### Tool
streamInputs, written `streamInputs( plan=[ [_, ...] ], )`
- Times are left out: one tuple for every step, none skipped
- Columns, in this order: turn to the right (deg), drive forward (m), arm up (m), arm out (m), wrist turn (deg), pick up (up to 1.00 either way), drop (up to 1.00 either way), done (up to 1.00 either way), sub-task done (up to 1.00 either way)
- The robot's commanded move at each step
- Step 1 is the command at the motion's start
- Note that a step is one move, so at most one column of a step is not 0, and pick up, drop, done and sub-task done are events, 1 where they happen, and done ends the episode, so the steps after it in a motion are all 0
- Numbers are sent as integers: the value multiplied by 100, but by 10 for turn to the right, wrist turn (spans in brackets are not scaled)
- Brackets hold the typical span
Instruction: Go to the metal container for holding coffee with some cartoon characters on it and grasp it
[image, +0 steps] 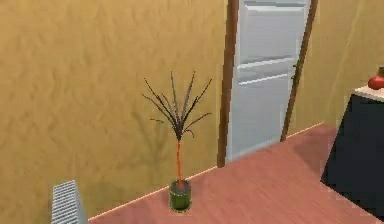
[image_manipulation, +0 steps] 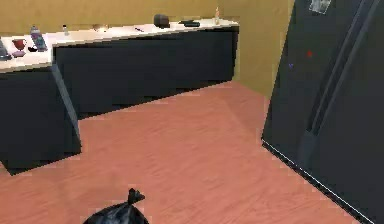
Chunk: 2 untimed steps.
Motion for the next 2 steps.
streamInputs(
  plan=[
    [-450,0,0,0,0,0,0,0,0],
    [-450,0,0,0,0,0,0,0,0]
  ],
)
